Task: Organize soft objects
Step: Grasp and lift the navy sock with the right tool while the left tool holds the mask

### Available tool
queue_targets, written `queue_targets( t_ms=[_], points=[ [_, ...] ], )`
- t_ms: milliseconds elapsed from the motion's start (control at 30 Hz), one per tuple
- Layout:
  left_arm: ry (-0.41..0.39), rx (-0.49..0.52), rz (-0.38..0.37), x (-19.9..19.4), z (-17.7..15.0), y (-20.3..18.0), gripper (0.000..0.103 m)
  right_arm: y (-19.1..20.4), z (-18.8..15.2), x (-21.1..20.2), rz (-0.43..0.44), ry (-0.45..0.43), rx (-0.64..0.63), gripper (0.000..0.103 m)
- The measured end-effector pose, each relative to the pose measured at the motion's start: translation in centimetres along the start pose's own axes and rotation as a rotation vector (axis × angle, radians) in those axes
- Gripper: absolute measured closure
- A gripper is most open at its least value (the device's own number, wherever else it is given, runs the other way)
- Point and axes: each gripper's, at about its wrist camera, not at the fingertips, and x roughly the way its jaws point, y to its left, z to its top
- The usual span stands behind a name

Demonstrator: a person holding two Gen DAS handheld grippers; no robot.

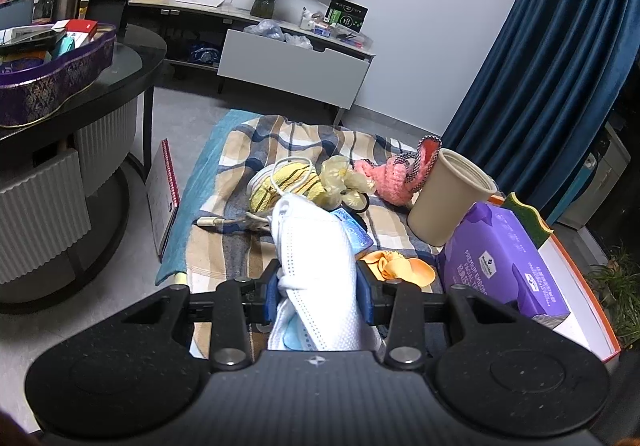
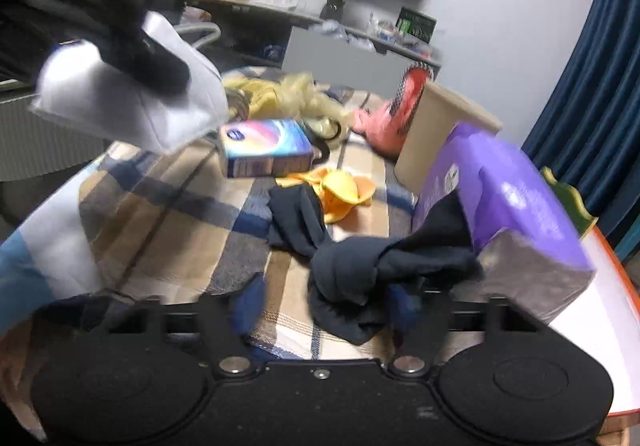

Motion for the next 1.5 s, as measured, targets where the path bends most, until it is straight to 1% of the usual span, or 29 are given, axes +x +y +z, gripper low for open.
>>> queue_targets(
  t_ms=[33, 67, 133, 200, 267, 333, 467, 667, 800, 1000, 1267, 1500],
  points=[
    [0.0, 0.0, -0.001, 0.0, 0.0, 0.0, 0.065, 0.0, 0.0, 0.2, -0.022, -0.014, -0.007, 0.064],
    [-0.001, 0.001, -0.002, 0.0, 0.0, -0.1, 0.065, -0.1, -0.1, 0.3, -0.032, -0.023, -0.012, 0.064],
    [-0.002, 0.002, -0.004, 0.0, 0.0, -0.1, 0.065, -0.9, 0.0, 0.3, -0.008, -0.031, 0.032, 0.066],
    [-0.003, 0.001, -0.005, -0.1, 0.0, 0.0, 0.065, -1.5, 0.2, -0.5, -0.005, -0.063, 0.052, 0.066],
    [-0.006, 0.0, -0.004, -0.1, 0.0, 0.0, 0.065, -1.7, 0.7, -1.6, 0.022, -0.1, 0.065, 0.066],
    [-0.01, 0.001, -0.002, -0.1, 0.1, -0.1, 0.065, -2.0, 1.5, -2.9, 0.042, -0.146, 0.072, 0.066],
    [-0.021, 0.009, 0.005, -0.3, 0.4, -0.5, 0.065, -3.1, 3.4, -4.8, 0.074, -0.205, 0.099, 0.066],
    [-0.046, 0.038, 0.032, -0.9, 1.3, -1.3, 0.065, -6.1, 6.1, -6.5, 0.121, -0.263, 0.165, 0.066],
    [-0.055, 0.065, 0.055, -1.3, 2.0, -2.2, 0.065, -7.6, 7.3, -7.1, 0.157, -0.273, 0.195, 0.066],
    [-0.058, 0.1, 0.091, -1.5, 3.0, -3.9, 0.065, -9.0, 8.0, -8.5, 0.169, -0.296, 0.217, 0.066],
    [-0.059, 0.127, 0.087, -1.2, 3.4, -5.6, 0.065, -10.4, 8.1, -9.2, 0.176, -0.309, 0.231, 0.066],
    [-0.058, 0.137, 0.065, -0.9, 3.6, -6.6, 0.065, -11.8, 7.8, -9.5, 0.168, -0.315, 0.258, 0.066]
  ],
)
